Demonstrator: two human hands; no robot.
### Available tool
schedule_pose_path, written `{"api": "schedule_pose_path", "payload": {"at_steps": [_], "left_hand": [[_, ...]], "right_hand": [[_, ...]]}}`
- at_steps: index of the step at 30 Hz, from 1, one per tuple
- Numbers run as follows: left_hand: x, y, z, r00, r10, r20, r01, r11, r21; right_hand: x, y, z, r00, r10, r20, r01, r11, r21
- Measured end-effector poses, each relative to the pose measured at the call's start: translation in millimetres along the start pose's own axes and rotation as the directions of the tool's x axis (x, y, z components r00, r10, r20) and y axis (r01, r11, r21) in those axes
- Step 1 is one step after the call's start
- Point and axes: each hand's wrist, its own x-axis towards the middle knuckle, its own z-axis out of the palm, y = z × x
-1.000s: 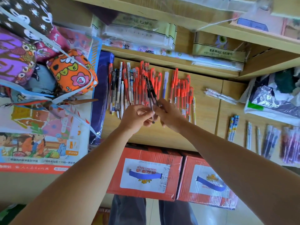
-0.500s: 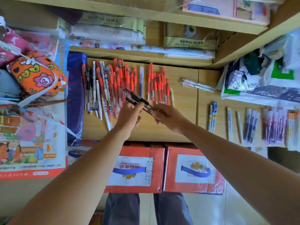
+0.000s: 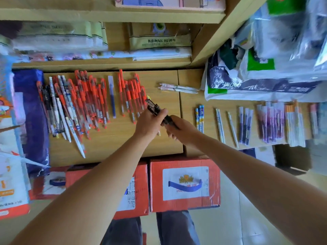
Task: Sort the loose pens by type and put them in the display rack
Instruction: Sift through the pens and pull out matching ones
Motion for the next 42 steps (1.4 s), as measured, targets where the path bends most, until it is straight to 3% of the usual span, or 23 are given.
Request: {"api": "schedule_pose_path", "payload": {"at_steps": [1,4,7,9,18,23,31,42], "left_hand": [[4,-4,5,0.996,0.088,-0.014,-0.084,0.976,0.199],[11,-16,15,0.96,0.279,-0.029,-0.195,0.74,0.644],[19,-29,16,0.936,0.341,0.089,-0.251,0.469,0.847],[24,-39,9,0.93,0.35,0.109,-0.241,0.36,0.901],[33,-62,-38,0.911,0.41,0.056,-0.194,0.303,0.933],[30,-75,-57,0.908,0.404,0.114,-0.223,0.234,0.947],[24,-91,-88,0.922,0.387,0.005,-0.134,0.307,0.942],[17,-92,-103,0.92,0.39,0.035,-0.144,0.254,0.957]], "right_hand": [[1,7,-6,0.999,0.021,-0.024,-0.021,1.0,-0.012],[4,23,-19,0.99,0.063,-0.125,-0.067,0.997,-0.032],[11,35,-26,0.968,0.099,-0.229,-0.101,0.995,0.003],[18,40,-26,0.961,0.106,-0.256,-0.104,0.994,0.022],[50,25,7,0.92,0.042,-0.39,-0.106,0.984,-0.143],[63,7,30,0.933,0.051,-0.357,-0.116,0.98,-0.161],[80,-13,48,0.926,0.031,-0.377,-0.115,0.973,-0.202],[85,-19,58,0.899,-0.018,-0.438,-0.143,0.933,-0.331]]}}
